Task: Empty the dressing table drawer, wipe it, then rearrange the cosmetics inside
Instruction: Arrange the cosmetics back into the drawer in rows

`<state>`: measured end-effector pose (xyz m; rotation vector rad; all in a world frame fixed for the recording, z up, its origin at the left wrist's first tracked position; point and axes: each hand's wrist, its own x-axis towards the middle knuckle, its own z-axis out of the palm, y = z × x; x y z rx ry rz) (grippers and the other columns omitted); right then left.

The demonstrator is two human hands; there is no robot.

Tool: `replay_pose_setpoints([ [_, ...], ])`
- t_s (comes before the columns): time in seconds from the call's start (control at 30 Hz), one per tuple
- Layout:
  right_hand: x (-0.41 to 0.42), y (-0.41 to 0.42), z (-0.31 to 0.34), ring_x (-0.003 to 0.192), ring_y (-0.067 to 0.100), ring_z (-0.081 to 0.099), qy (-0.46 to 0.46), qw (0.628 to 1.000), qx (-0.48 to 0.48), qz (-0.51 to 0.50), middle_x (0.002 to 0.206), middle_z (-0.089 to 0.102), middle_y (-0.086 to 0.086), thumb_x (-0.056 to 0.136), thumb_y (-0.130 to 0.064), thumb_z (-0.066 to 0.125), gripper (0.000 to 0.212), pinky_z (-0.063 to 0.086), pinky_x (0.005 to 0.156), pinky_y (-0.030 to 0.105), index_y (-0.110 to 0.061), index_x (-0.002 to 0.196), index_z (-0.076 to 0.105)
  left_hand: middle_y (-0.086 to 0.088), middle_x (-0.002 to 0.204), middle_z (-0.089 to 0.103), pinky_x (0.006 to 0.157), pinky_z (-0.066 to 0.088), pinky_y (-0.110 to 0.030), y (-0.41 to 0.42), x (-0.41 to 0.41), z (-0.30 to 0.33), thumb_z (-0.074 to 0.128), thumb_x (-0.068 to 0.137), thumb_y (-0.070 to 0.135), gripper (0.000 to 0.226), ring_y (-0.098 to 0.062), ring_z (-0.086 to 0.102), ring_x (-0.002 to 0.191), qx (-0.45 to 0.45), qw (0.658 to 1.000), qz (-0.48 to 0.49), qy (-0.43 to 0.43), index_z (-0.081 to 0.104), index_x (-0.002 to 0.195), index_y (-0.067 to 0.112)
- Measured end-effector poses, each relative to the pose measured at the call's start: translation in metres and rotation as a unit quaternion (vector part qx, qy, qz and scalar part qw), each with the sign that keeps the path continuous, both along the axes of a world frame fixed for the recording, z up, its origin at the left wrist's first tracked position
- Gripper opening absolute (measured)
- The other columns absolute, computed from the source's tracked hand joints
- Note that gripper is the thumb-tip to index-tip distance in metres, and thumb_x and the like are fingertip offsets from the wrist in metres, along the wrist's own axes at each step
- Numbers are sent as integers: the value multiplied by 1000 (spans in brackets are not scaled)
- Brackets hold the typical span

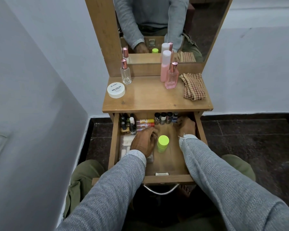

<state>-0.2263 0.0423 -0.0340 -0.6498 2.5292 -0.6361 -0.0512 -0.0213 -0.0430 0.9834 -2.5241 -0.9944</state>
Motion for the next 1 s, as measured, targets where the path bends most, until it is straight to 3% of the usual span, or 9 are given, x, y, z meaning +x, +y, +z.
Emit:
replay_pose_setpoints([
  [0.33,2,-1,-2,109,37,56,-16,999,-21,-22,119,60,21,92,-8,51,26,45,89,36,-2,115,59,-3,98,71,79,54,-36,0,0,1,52,85,0,29,-23,65,89,-8,1000,1,-12,65,103,19],
  [0.47,5,6,-2,104,36,58,-53,996,-50,-46,113,60,19,88,-10,57,30,45,91,36,-5,117,51,-2,94,71,78,54,-35,0,1,1,51,85,0,29,-22,65,87,-6,1000,3,-5,65,102,18],
  [0.57,8,25,-4,99,29,61,-78,996,-34,41,103,62,11,77,-6,69,37,49,93,38,-9,110,54,-2,95,71,77,54,-34,-1,1,-1,52,84,0,30,-21,65,86,-10,1000,4,-1,65,103,19],
  [0.63,14,42,0,94,24,61,-108,984,-50,131,97,59,4,69,-2,77,47,54,87,40,-13,109,55,-1,96,71,79,54,-33,0,1,-2,52,85,0,30,-20,65,86,-12,1000,5,0,65,103,19],
  [0.77,38,57,14,96,13,57,-70,946,-85,306,109,54,-3,64,-16,84,62,51,83,30,-21,117,52,-2,98,71,80,53,-32,-1,0,-2,51,86,0,30,-20,64,88,-13,1000,5,0,65,104,19],
  [0.9,55,44,16,97,13,53,-28,938,-122,322,107,58,-4,68,-30,82,47,46,86,31,-19,106,57,-3,101,71,81,53,-34,-3,1,-2,50,89,4,26,-20,65,91,-9,1000,11,-10,64,106,18],
  [1.0,59,39,14,97,19,55,12,947,-112,302,105,61,2,72,-23,78,39,45,86,34,-14,104,59,-3,100,70,81,53,-34,-3,1,-2,50,89,4,25,-19,64,90,-5,1000,14,-13,64,106,17],
])
